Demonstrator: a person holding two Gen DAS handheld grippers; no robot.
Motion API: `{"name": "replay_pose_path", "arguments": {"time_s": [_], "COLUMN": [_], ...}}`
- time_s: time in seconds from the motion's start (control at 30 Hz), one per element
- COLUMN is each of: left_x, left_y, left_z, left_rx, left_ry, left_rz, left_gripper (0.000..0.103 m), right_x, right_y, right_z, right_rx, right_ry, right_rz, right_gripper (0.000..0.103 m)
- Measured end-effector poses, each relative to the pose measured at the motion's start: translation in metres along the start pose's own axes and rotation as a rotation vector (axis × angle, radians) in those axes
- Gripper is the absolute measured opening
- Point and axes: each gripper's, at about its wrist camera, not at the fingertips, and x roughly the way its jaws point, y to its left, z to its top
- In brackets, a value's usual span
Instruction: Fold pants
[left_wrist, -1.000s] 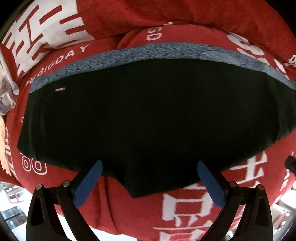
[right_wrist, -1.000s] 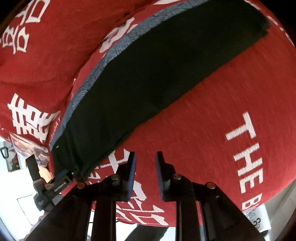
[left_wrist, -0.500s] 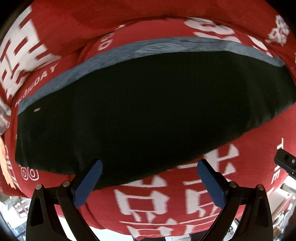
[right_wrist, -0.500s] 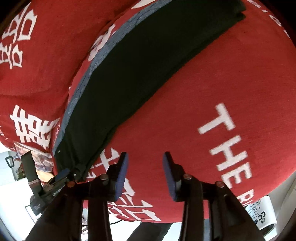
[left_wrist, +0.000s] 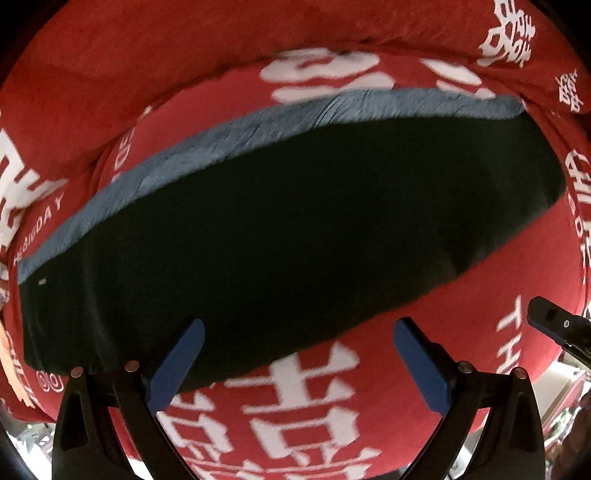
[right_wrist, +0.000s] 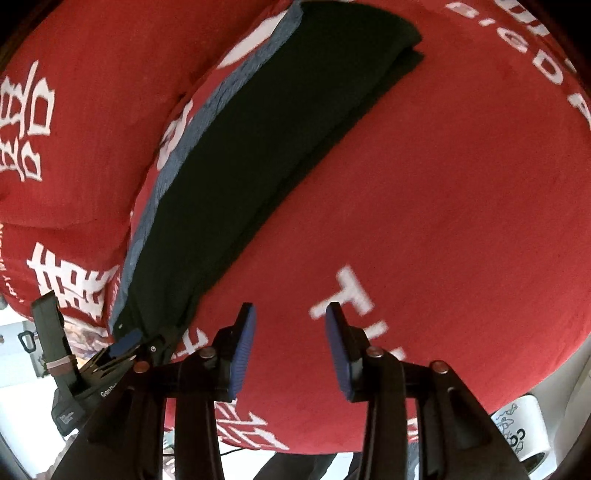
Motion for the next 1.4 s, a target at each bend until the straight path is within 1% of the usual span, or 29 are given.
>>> {"name": "replay_pose_path", "arguments": {"time_s": [0.07,0.13,0.17,0.27,0.3,0.4,0.47,0.5,0.57,0.6,0.63,0.73,0.8,0.87,0.9,0.97,1.0,1.07,1.13,1.2,1.27,1.4], "left_x": [-0.004,-0.004,0.000,0.026,0.030,0.032,0.032,0.031,0.031,0.031,0.030,0.028,0.029,0.027,0.027,0.027,0.027,0.026,0.036,0.036,0.037,0.034], "left_y": [-0.005,-0.008,-0.010,-0.017,-0.018,-0.014,-0.014,-0.015,-0.015,-0.016,-0.017,-0.019,-0.018,-0.020,-0.020,-0.020,-0.020,-0.021,-0.016,-0.017,-0.018,-0.013], "left_z": [0.011,0.024,0.029,0.036,0.035,0.028,0.026,0.026,0.026,0.027,0.027,0.025,0.024,0.024,0.023,0.025,0.025,0.028,0.043,0.043,0.045,0.045], "left_rx": [-0.034,-0.099,-0.118,-0.137,-0.146,-0.179,-0.179,-0.177,-0.168,-0.164,-0.161,-0.160,-0.164,-0.163,-0.159,-0.150,-0.148,-0.150,-0.152,-0.150,-0.150,-0.148], "left_ry": [-0.039,-0.078,-0.079,-0.009,-0.004,-0.034,-0.038,-0.036,-0.030,-0.029,-0.029,-0.037,-0.036,-0.030,-0.027,-0.025,-0.025,-0.024,-0.023,-0.023,-0.021,-0.018], "left_rz": [0.002,-0.009,-0.002,0.022,0.018,-0.011,-0.016,-0.013,-0.004,0.001,0.005,0.014,0.011,0.010,0.011,0.012,0.012,0.009,0.009,0.011,0.010,0.005], "left_gripper": [0.103,0.103,0.103,0.103,0.103,0.103,0.103,0.103,0.103,0.103,0.103,0.103,0.103,0.103,0.103,0.103,0.103,0.103,0.103,0.103,0.103,0.103], "right_x": [-0.006,-0.014,-0.017,-0.026,-0.028,-0.031,-0.028,-0.024,-0.019,-0.020,-0.022,-0.033,-0.030,-0.021,-0.017,-0.016,-0.018,-0.018,-0.017,-0.019,-0.019,-0.018], "right_y": [-0.005,-0.013,-0.016,-0.022,-0.023,-0.028,-0.034,-0.040,-0.045,-0.046,-0.047,-0.032,-0.029,-0.037,-0.045,-0.048,-0.047,-0.042,-0.038,-0.038,-0.041,-0.044], "right_z": [0.011,0.029,0.038,0.065,0.071,0.094,0.102,0.107,0.109,0.110,0.111,0.112,0.112,0.116,0.116,0.114,0.113,0.111,0.110,0.105,0.100,0.090], "right_rx": [-0.001,0.008,0.013,0.019,0.020,0.049,0.078,0.105,0.137,0.148,0.143,0.039,0.009,0.035,0.065,0.089,0.078,0.053,0.028,0.021,0.029,0.039], "right_ry": [-0.026,-0.066,-0.084,-0.138,-0.149,-0.184,-0.186,-0.184,-0.187,-0.193,-0.202,-0.235,-0.225,-0.195,-0.189,-0.198,-0.199,-0.194,-0.177,-0.163,-0.158,-0.146], "right_rz": [-0.002,-0.009,-0.012,-0.024,-0.027,-0.008,-0.008,-0.006,-0.004,-0.013,-0.012,-0.060,-0.093,-0.101,-0.081,-0.059,-0.068,-0.089,-0.118,-0.145,-0.148,-0.155], "right_gripper": [0.043,0.043,0.043,0.043,0.043,0.043,0.043,0.036,0.018,0.012,0.010,0.010,0.010,0.010,0.009,0.010,0.013,0.014,0.020,0.029,0.031,0.031]}}
